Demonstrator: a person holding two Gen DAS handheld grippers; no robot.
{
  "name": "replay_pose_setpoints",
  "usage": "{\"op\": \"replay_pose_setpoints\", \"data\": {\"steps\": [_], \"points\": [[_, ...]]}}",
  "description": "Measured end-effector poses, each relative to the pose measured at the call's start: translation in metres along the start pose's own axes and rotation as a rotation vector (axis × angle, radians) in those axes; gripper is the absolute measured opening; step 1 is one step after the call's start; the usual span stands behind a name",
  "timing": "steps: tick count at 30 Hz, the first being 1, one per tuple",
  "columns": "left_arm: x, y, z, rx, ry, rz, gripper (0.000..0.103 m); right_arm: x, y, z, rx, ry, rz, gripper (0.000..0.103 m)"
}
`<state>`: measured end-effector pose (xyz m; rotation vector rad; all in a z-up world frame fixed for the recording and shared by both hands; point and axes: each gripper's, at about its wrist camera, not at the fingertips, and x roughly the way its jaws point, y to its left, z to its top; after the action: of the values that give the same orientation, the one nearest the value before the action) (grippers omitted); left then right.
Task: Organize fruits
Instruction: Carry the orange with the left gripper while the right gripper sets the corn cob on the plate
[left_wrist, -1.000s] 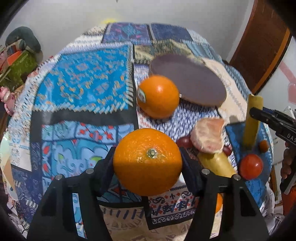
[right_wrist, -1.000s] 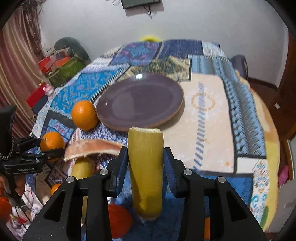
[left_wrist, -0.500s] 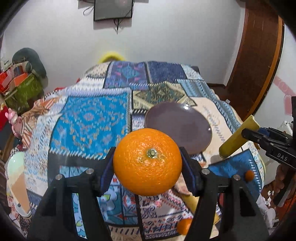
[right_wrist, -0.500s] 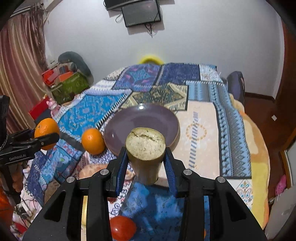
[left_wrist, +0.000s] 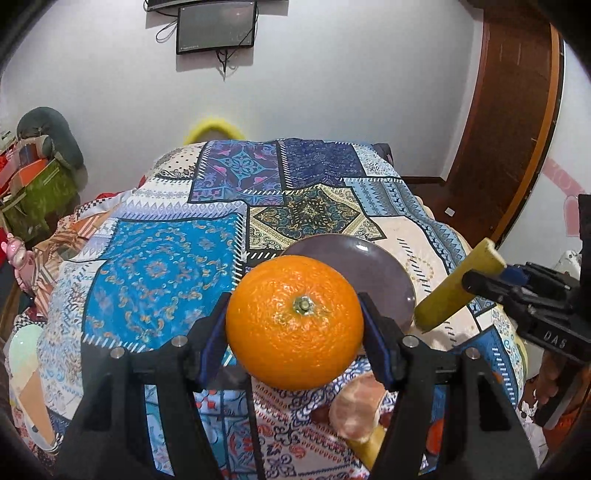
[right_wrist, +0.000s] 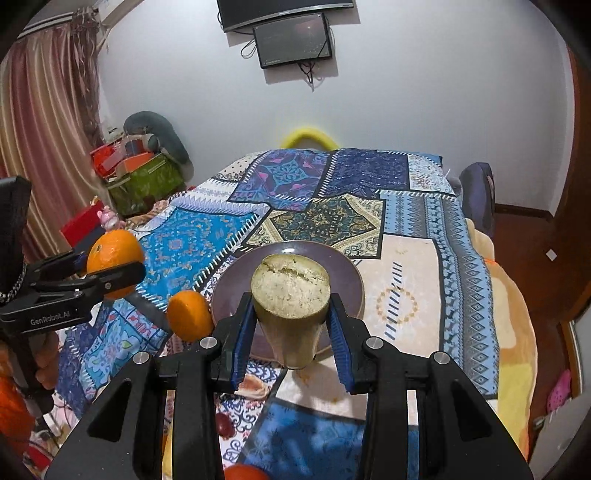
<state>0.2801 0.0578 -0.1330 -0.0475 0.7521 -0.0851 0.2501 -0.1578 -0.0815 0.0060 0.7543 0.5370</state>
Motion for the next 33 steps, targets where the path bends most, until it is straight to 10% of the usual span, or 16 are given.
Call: {"op": "replay_pose_setpoints", "data": {"steps": [33], "points": [[0.135, 0.012, 0.02, 0.01, 0.201, -0.02, 0.065, 0.108, 0.002, 0.026, -0.033, 0.125, 0.091, 0.035]]}}
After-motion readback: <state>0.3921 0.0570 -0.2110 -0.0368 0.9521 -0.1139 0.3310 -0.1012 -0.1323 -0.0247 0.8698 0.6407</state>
